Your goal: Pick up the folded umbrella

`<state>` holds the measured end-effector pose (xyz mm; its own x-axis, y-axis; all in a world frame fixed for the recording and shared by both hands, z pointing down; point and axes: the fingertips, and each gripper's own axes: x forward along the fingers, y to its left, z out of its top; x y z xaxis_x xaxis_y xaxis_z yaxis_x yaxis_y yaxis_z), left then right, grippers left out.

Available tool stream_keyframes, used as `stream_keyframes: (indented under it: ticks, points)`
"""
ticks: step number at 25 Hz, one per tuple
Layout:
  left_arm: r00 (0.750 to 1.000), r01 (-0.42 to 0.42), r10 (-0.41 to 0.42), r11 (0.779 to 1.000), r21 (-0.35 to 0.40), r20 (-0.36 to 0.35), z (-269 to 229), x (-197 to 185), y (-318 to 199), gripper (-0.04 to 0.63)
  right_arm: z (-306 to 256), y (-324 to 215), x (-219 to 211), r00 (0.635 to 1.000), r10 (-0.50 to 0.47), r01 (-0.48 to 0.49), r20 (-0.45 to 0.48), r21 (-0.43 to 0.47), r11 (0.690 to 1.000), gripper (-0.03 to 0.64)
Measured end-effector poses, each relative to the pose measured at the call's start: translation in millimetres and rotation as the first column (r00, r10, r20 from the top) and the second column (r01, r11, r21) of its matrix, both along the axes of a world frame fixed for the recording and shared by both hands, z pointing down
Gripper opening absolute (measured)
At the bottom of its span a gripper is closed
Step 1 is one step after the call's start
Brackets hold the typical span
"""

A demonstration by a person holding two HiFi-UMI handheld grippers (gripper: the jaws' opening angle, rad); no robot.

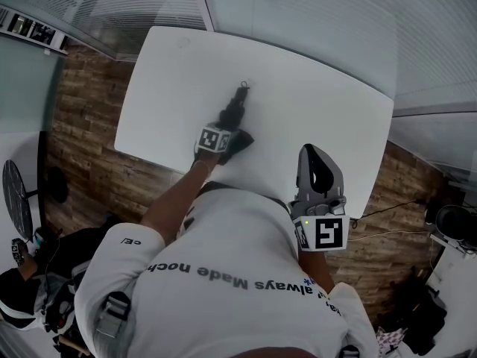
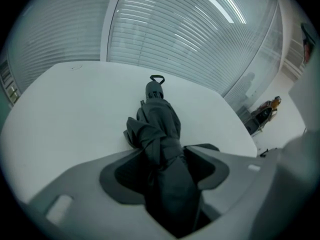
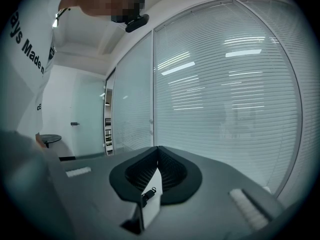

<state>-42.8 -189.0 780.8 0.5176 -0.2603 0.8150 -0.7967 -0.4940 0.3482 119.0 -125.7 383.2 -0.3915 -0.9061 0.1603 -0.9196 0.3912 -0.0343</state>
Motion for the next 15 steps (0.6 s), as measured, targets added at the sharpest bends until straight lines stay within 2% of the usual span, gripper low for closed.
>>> stream_keyframes:
  ticks: [9,15]
  points:
    - [0.999,0.026,-0.026,1.0,0.003,-0.024,-9,-4,-1,0.238,-1,4,-1,1.0,0.009,-0.009,-0.004,-0.002,1.0,0.002]
    - [0.998,0.049,-0.047,0.998,0.042,-0.04,-22,-2,2,0.235,-4,16,2,1.0,0.013,-0.013,-0.007,0.003,1.0,0.002]
